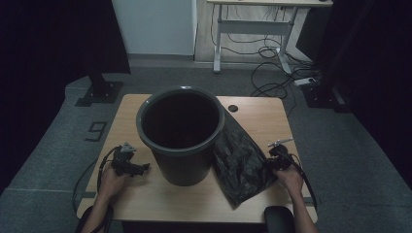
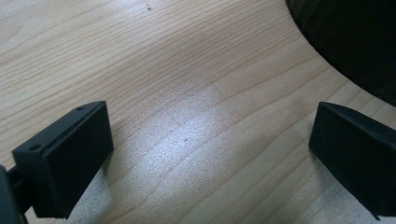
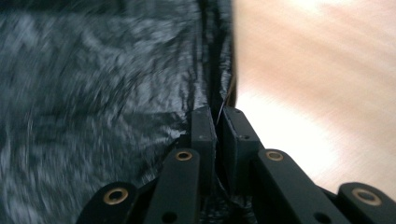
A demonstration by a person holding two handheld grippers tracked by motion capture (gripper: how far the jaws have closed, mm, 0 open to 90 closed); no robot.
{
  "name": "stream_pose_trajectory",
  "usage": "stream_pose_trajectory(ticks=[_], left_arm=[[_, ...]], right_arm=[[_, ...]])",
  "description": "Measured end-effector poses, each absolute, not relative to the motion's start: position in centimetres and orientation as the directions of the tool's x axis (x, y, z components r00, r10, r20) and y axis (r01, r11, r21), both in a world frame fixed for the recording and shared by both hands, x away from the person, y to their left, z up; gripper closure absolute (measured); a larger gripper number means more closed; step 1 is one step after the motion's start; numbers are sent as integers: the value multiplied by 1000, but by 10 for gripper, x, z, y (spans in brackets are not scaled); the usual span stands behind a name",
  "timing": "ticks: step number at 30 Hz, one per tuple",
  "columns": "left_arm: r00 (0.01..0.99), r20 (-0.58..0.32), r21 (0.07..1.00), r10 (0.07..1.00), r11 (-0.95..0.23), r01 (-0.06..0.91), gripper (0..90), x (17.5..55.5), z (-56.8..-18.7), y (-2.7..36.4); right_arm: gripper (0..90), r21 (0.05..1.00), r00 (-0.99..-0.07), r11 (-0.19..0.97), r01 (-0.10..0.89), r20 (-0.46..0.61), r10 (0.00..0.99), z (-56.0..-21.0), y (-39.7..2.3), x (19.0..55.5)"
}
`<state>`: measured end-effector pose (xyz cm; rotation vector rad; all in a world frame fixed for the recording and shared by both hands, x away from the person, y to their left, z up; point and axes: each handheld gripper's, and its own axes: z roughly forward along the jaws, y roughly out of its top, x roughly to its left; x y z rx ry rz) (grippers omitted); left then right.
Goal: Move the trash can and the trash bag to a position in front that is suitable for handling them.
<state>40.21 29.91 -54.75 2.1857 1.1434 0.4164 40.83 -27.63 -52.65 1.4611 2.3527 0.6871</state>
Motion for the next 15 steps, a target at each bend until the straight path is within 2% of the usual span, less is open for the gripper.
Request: stream_pose_trajectory(ticks=[6,8,10,12,15], left_arm=[[571,-10,659,821,-424,621,0,402,-547,298],[571,-10,659,821,-424,621,0,402,-547,298],[571,-10,659,821,-424,621,0,402,-547,298],[572,-10,659,820,-425,621,0,402,-547,298],[574,-9,659,819,-426,620,0,402,-548,297]], right_arm=[[814,542,-553,467,699,-5,833,-527,-242,349],[775,534,-584,491,688,6,812,-526,-232,332],[664,536,-598,505,676,-2,802,-522,-227,322],[541,568,-567,478,670,-24,823,-510,-230,325],[424,615,-485,403,678,-38,874,-496,-241,353]])
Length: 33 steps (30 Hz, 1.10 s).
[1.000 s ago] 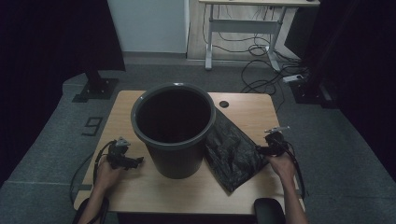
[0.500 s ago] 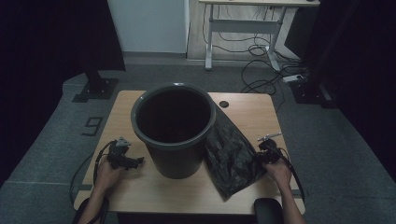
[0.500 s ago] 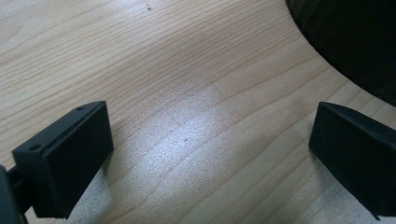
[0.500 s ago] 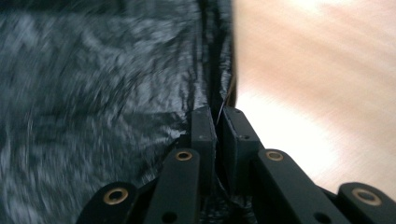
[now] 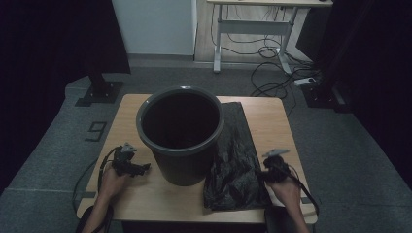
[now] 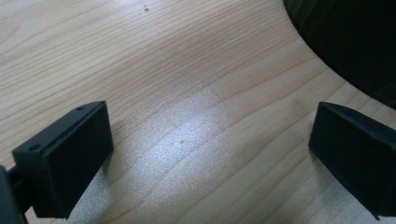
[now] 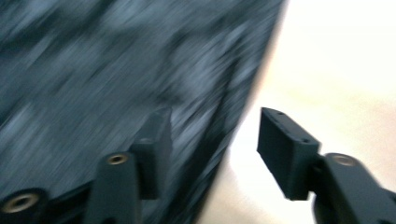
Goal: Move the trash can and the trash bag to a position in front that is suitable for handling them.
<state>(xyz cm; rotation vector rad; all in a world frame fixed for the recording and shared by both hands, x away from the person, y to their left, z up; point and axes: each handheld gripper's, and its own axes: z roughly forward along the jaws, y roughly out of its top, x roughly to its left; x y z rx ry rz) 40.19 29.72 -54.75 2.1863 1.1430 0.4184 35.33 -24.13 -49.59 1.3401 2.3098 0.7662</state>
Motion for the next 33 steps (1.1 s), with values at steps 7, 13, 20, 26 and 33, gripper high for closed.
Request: stream_pose_trajectory(ticks=[7,13,20,26,33], left_arm=[[576,-11,659,817,-427,619,0,402,-548,297],[580,-11,659,815,-430,617,0,403,-547,297],[579,-10,660,815,-430,616,0,402,-548,296],[581,-7,661,814,-432,614,0,403,-548,295],[583,-9,660,812,-434,613,0,403,-548,295]], right_arm=[[458,586,-385,294,755,34,922,-515,-246,447],[801,557,-429,314,769,86,899,-529,-240,450],[791,544,-524,396,740,97,846,-528,-217,392],[439,588,-450,368,721,-7,893,-511,-230,391],[436,620,-301,214,755,37,953,-525,-260,473]])
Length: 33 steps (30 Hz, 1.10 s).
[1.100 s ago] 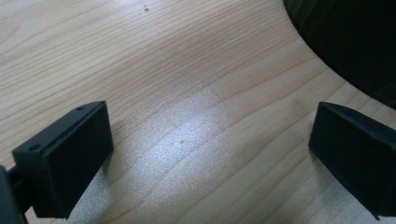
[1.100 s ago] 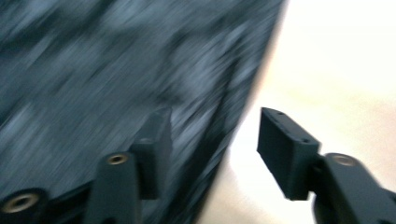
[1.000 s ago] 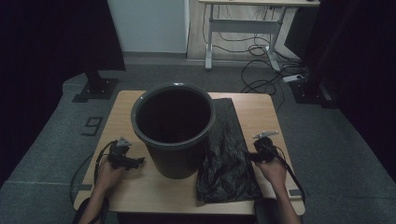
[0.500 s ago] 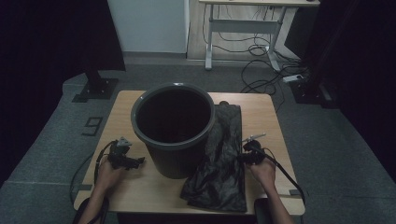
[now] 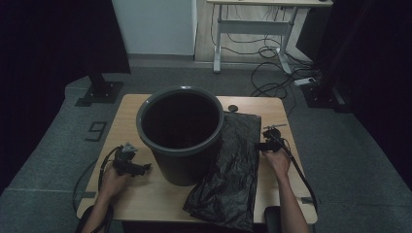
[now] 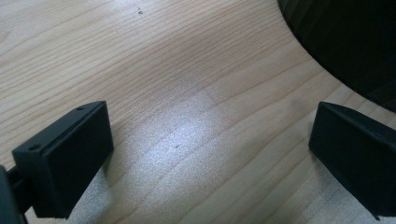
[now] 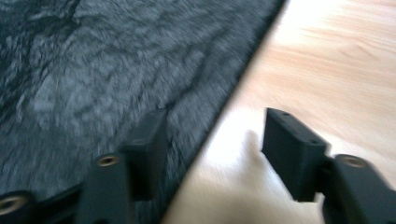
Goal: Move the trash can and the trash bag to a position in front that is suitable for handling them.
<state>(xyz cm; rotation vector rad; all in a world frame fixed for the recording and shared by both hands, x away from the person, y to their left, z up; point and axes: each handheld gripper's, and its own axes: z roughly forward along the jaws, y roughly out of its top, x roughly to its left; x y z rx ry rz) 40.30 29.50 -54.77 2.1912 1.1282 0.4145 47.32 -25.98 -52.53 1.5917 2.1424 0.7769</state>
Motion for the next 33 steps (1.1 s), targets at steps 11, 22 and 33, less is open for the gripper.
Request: stream_pose_trajectory(ticks=[11,22,33], left_arm=[[583,-9,660,812,-433,613,0,403,-548,295],[580,-9,660,815,-430,616,0,403,-548,294],[581,-10,660,814,-431,615,0,402,-548,294]], right_arm=[[852,550,-292,263,793,-36,956,-528,-277,454],[846,573,-177,143,807,4,984,-526,-350,392],[445,609,-196,140,781,25,980,-522,-331,406]])
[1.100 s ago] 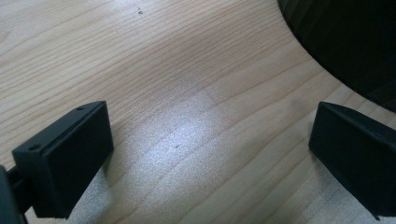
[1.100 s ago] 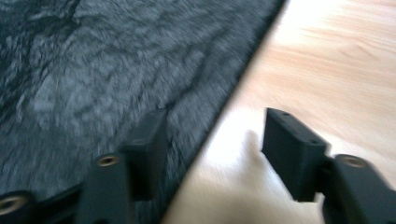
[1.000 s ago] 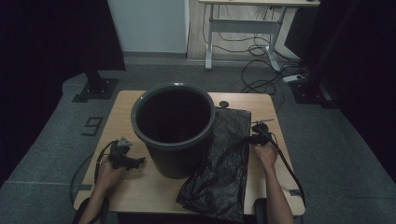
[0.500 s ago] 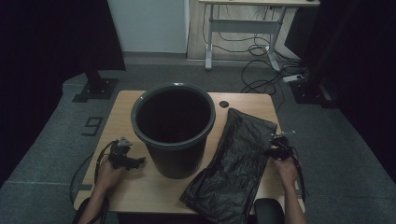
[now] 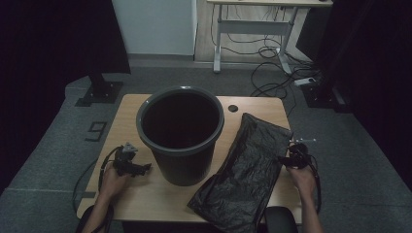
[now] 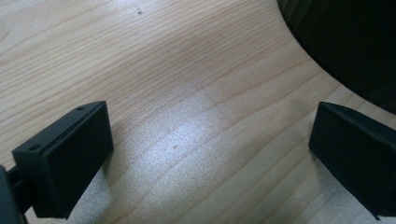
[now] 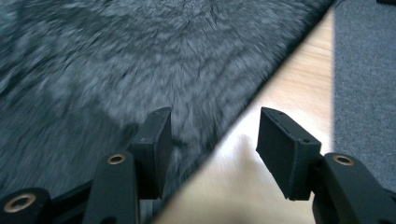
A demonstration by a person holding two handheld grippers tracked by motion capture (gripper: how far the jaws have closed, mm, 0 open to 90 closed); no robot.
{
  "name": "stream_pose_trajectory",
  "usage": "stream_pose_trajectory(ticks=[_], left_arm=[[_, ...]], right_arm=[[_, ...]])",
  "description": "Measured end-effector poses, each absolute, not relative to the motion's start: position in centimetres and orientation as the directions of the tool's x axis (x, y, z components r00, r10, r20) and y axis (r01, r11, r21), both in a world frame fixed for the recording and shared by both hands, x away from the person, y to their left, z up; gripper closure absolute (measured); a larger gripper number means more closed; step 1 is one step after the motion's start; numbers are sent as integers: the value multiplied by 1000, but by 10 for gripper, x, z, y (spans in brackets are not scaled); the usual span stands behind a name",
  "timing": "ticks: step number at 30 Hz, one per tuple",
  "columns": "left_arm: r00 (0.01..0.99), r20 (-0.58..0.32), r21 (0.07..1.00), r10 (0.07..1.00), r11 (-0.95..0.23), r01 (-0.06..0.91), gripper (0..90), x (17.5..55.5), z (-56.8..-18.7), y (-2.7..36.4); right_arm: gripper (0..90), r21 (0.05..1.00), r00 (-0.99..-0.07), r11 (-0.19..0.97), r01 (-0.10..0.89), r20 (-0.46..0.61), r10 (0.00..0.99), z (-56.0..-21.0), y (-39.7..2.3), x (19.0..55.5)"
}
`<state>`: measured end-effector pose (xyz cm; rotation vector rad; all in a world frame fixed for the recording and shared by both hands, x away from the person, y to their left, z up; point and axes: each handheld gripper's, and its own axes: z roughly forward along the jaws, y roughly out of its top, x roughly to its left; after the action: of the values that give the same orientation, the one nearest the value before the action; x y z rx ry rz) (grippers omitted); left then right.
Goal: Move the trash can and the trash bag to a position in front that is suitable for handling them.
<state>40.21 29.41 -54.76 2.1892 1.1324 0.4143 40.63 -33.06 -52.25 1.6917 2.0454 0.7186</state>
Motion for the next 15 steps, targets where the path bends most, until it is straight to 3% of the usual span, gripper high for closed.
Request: stream_pose_trajectory(ticks=[1,4,6,15], left_arm=[[582,-10,660,813,-432,615,0,402,-548,294],[584,-11,660,812,-433,614,0,402,-548,294],[585,-11,660,811,-434,613,0,402,-548,294],[584,-9,661,812,-433,613,0,403,-548,294]], right_arm=[[476,594,-183,137,793,19,983,-525,-328,412],[760,573,-183,136,808,25,983,-531,-327,420],[883,575,-202,150,804,27,979,-531,-328,417],[891,549,-116,105,829,-15,993,-528,-369,384]])
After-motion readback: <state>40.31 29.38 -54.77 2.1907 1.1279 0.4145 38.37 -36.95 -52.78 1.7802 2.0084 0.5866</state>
